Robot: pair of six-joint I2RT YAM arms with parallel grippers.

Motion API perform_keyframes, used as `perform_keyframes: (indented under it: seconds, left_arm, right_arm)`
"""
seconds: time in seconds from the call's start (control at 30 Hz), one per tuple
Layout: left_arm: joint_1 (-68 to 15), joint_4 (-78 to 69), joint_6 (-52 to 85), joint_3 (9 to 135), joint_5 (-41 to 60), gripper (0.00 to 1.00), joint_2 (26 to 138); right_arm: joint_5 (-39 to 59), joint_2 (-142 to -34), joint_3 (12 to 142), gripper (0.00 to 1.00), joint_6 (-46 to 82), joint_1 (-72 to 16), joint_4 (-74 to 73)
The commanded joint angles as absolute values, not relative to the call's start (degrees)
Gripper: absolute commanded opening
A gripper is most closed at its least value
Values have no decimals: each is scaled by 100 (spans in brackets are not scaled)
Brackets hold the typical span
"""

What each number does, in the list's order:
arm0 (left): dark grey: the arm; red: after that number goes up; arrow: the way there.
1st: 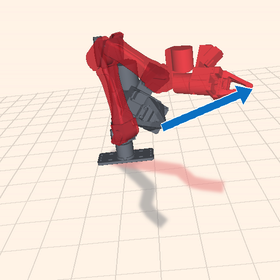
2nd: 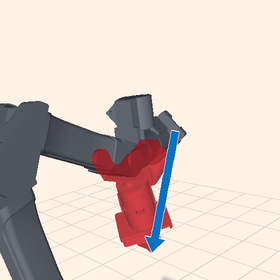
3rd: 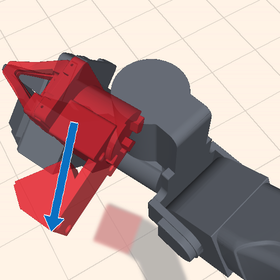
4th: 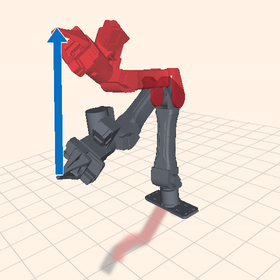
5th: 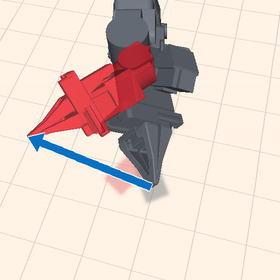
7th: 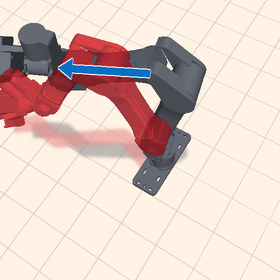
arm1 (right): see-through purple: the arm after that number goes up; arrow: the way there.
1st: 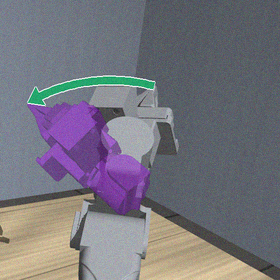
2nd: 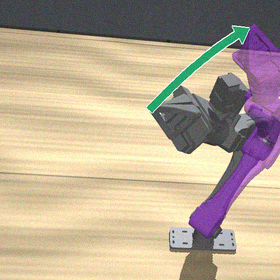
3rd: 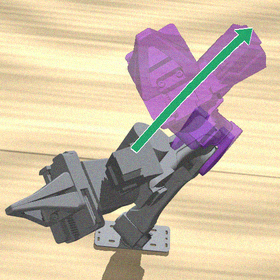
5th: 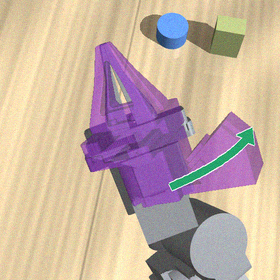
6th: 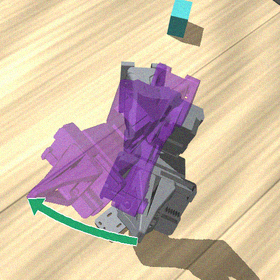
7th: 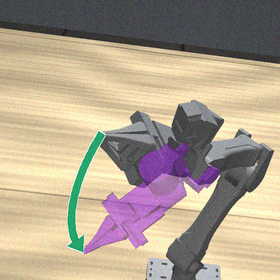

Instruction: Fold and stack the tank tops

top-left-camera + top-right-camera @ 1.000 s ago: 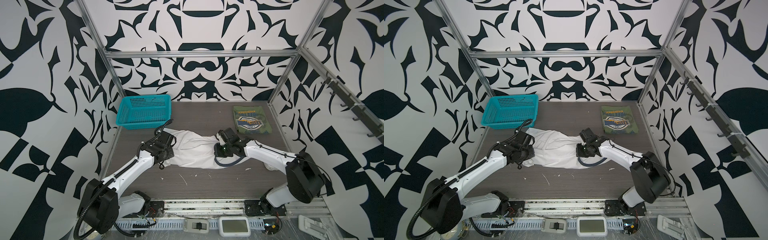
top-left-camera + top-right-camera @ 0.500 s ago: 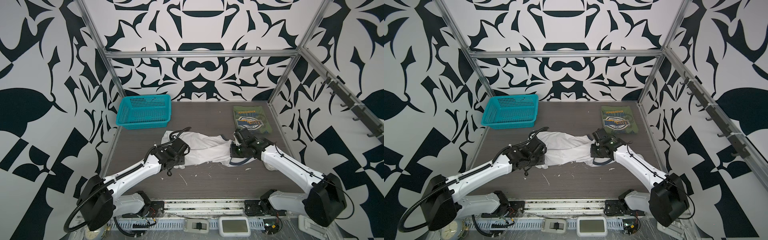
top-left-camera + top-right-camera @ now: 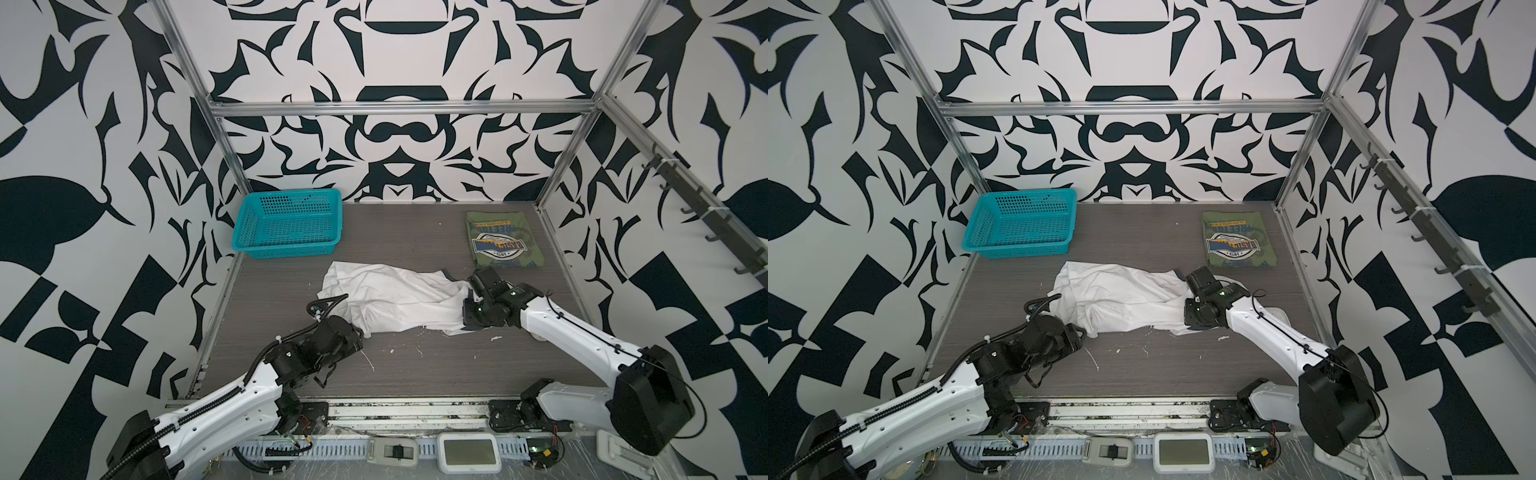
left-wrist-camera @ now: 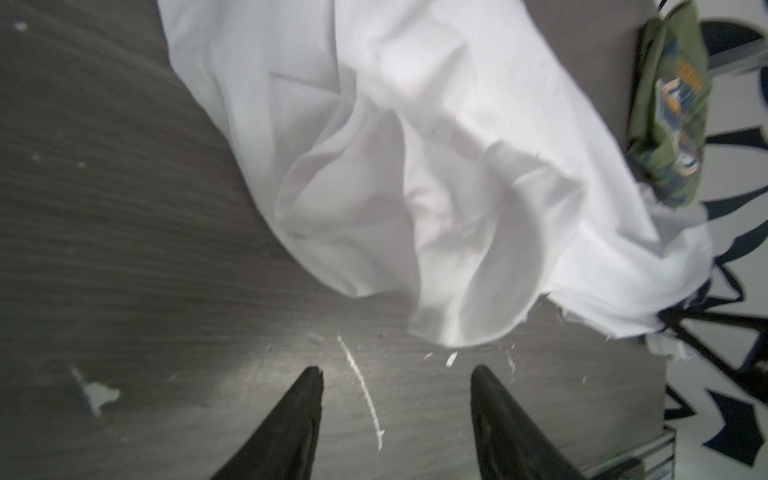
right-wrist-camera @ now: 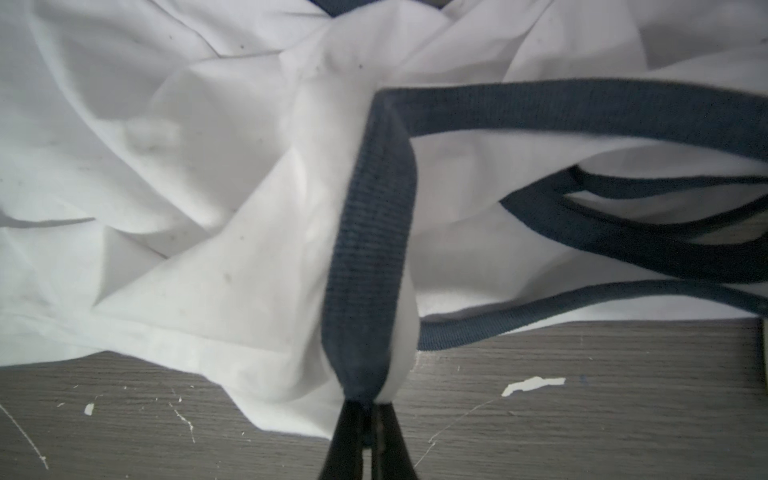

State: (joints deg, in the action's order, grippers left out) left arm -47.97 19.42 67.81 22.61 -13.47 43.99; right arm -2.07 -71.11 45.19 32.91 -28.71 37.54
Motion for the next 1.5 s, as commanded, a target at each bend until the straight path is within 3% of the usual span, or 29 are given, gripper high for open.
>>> perform_keyframes:
  seconds: [0.0, 0.13, 0.47, 0.7, 0.87, 1.1, 1.33, 1.47]
  left_arm:
    - [-4208, 1039, 6892, 2218, -806, 54, 4586]
    - [-3702, 675, 6847, 2292, -287, 52, 4857]
    - [-3674, 186, 7030, 2296, -13, 39, 5571]
    - [-3674, -159, 6926, 2510, 138, 18, 6093]
    - [-3660, 1282, 6095, 3404, -691, 0, 5857]
    - [-3217, 3271, 4389, 5272, -2682, 0, 4660]
    - [-3031, 3850, 4341, 5159, -3629, 0, 4307]
    - [-2696, 4188, 4706, 4758, -3541, 0, 4490]
  right_arm:
    - [-595, -6961, 4535, 0, 3348, -2853, 3975]
    - [-599, -6953, 4475, 0, 3360, -2791, 3974]
    - [-493, -6951, 4460, 0, 3366, -2777, 3819]
    - [-405, -6960, 4507, 0, 3346, -2777, 3806]
    - [-167, -6921, 4777, 0, 3162, -2728, 3996]
    - [154, -6608, 5792, 0, 2828, -2593, 4390]
    - [675, -6802, 5948, 0, 2930, -2549, 3965]
    - [760, -7011, 5735, 0, 2943, -2443, 3782]
